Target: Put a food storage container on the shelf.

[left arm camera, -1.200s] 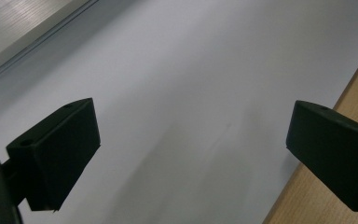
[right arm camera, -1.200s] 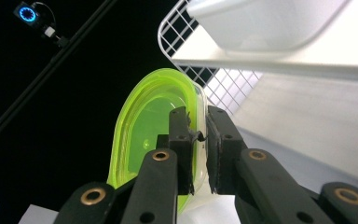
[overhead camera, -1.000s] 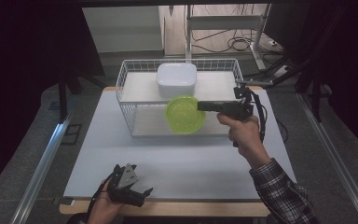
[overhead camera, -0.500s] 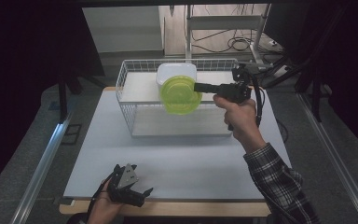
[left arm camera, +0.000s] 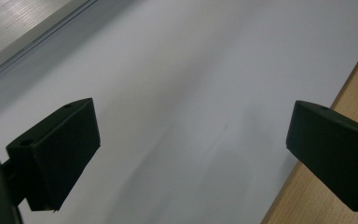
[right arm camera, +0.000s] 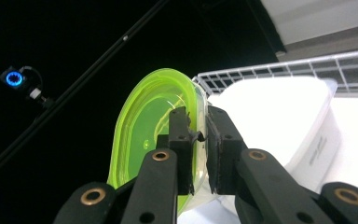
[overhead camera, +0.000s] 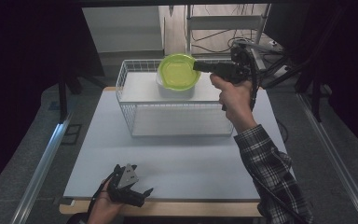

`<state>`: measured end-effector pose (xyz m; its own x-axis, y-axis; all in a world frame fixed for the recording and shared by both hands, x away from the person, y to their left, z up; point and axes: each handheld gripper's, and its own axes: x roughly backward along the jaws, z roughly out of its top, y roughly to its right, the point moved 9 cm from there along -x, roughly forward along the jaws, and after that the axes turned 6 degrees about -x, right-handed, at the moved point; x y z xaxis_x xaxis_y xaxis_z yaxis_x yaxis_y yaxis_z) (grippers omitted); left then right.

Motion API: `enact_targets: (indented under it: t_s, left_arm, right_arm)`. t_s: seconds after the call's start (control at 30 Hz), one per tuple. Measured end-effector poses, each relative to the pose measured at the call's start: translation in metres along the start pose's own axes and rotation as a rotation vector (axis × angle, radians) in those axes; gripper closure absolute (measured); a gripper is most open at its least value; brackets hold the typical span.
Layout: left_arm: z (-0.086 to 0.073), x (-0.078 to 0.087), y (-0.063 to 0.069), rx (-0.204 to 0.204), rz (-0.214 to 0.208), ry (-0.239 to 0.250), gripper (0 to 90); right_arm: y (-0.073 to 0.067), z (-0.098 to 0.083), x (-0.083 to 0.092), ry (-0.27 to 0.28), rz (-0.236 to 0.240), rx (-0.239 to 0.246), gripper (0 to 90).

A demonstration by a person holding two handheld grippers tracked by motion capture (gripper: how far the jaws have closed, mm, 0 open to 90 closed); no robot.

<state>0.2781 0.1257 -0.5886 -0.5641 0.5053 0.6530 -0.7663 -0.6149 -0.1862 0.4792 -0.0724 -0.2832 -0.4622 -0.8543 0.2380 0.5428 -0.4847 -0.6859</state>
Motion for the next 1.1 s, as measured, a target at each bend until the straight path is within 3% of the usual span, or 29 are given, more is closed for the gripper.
enact_targets:
  t_s: [0.27, 0.67, 0.87, 1.1]
  left_arm:
    - [0.0, 0.0, 0.001, -0.004, -0.005, 0.0, 2.7]
    - [0.0, -0.001, 0.002, -0.012, -0.011, -0.005, 2.6]
    - [0.0, -0.001, 0.003, -0.014, -0.013, -0.006, 2.6]
    - [-0.001, -0.002, 0.004, -0.018, -0.016, -0.01, 2.6]
  right_arm:
    - [0.004, 0.017, -0.014, 0.053, -0.049, -0.011, 81.6]
    - [0.019, 0.024, -0.035, 0.085, -0.108, -0.033, 81.6]
    - [0.02, 0.024, -0.038, 0.081, -0.14, -0.005, 80.3]
    - [0.025, 0.027, -0.041, 0.084, -0.263, 0.076, 77.3]
